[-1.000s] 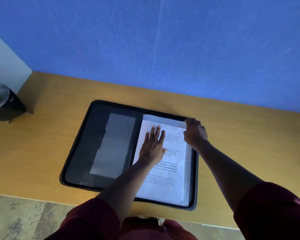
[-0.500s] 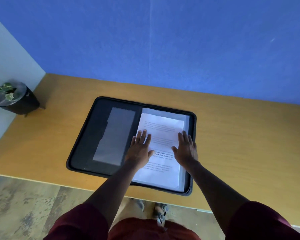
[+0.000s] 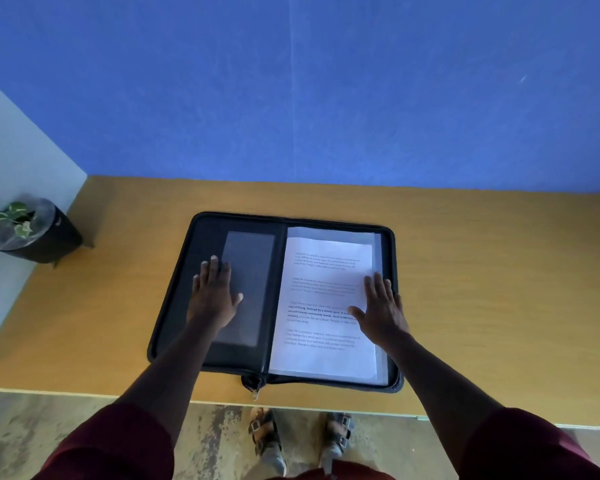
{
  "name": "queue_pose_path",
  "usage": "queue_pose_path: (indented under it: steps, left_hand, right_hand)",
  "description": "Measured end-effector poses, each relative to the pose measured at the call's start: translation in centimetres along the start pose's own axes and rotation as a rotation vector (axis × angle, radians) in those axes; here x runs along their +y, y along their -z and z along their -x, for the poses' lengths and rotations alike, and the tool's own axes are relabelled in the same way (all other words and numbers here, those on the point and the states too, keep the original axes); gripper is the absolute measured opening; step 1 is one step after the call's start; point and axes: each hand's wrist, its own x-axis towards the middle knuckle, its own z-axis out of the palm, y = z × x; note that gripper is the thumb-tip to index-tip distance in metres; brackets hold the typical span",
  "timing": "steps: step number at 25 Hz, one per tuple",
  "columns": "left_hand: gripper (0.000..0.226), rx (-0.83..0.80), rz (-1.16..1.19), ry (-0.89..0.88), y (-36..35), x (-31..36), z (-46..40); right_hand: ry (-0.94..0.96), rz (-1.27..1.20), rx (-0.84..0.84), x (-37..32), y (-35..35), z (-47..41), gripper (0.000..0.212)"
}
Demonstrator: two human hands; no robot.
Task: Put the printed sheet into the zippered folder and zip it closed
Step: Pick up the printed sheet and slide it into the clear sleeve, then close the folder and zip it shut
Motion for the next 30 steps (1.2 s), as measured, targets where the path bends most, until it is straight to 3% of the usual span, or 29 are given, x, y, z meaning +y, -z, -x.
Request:
queue_pose_path:
  steps: [5, 11, 24, 30]
  left_hand:
    - [0.086, -0.067, -0.043, 0.104, 0.5, -3.3, -0.7]
    - [0.094, -0.153, 0.076, 0.221, 1.0, -5.0, -1.4]
    - [0.109, -0.134, 0.216, 0.344, 1.6, -6.8, -3.0]
    - [0.093, -0.018, 0.319, 0.445, 2.8, -7.7, -3.9]
  right_hand:
    - [-0.036, 0.0, -0.014, -0.4, -0.3, 0.0, 0.089]
    - [-0.05, 0.02, -0.078, -0.2, -0.3, -0.5, 0.093]
    - [-0.098, 0.031, -0.149, -1.0, -0.6, -0.7, 0.094]
    - [-0.087, 0.004, -0.189, -0.8, -0.1, -1.0, 0.093]
